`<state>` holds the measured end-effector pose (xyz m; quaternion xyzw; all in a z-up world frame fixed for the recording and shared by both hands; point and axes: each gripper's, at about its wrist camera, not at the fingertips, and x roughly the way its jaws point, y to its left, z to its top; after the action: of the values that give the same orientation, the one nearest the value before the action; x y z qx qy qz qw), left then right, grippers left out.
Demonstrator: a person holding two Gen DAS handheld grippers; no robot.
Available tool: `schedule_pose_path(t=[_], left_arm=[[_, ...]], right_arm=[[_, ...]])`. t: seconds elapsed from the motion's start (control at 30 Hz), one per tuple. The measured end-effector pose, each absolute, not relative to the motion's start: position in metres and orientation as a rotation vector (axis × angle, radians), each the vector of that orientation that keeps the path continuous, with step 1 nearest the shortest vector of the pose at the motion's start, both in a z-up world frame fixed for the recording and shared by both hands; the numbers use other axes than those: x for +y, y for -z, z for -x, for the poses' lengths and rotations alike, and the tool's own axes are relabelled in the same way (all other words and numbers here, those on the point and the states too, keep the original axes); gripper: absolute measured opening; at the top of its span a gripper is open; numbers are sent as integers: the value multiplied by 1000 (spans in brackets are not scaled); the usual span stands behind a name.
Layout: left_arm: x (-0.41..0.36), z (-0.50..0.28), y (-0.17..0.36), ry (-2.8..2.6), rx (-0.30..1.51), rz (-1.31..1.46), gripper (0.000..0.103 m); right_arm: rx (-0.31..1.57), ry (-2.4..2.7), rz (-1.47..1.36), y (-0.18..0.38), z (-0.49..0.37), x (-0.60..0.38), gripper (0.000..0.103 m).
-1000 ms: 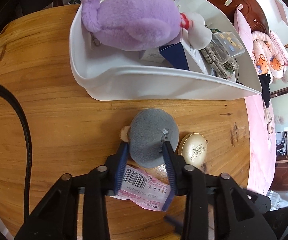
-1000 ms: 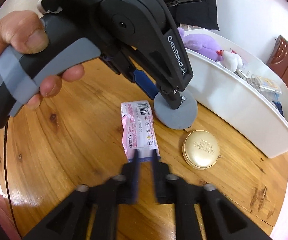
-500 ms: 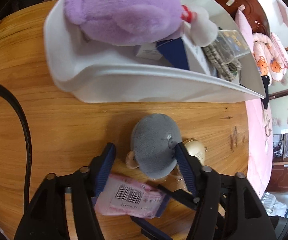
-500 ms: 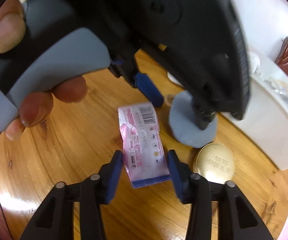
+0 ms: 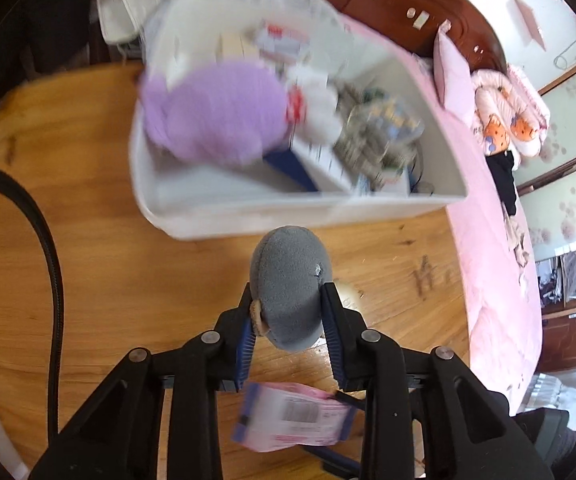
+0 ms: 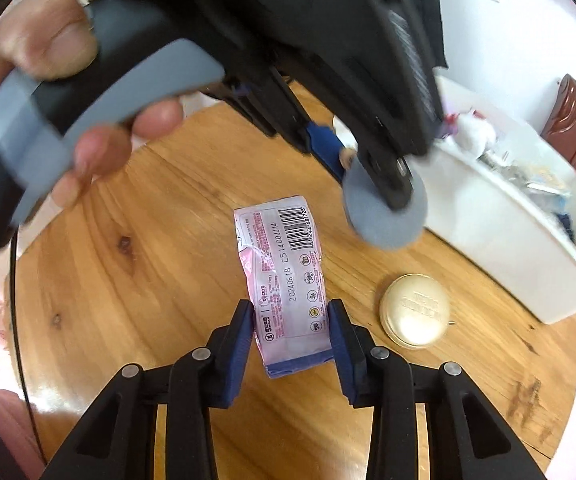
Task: Organize objects
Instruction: 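Lift and carry the grey pouch and pink packet over the white tray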
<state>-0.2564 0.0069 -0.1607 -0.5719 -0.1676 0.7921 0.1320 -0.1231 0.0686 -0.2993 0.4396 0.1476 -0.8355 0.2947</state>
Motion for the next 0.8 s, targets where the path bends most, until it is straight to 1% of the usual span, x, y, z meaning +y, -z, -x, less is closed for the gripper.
schedule_pose_path(t=[0.13,0.17,0.2,0.27,0.33,0.4,0.47,0.57,0.73,0.8], left_arm=[[4,262,114,-2385,-425,1550,33],[3,264,97,-2411,-406,1510,33],[0,267,84,-2431,-393,1478,33],[3,275,69,-2457,-365,1427,33],[0,282,47,-2490,-328,1364,33],[2,287,33,-2510,-296,1316,33],[3,291,19,-2522,-266,1277,33],[7,301,0,-2537,-208,1234,33],[16,319,-20,-2560,-114,1174,33],[18,324,-24,-2573,-82,1158,33]], right_arm=[[377,2274,-1123,277,107,78,38],[370,2291,-1111,272,108,85,38],[359,2312,-1099,275,128,115,38],[335,2354,-1079,263,119,122,38],[321,2397,-1060,237,133,133,38],[310,2443,-1055,215,161,128,38],[298,2501,-1050,200,176,147,38],[253,2567,-1042,158,201,186,38],[168,2651,-1034,111,235,211,38],[132,2668,-1049,100,250,218,38]])
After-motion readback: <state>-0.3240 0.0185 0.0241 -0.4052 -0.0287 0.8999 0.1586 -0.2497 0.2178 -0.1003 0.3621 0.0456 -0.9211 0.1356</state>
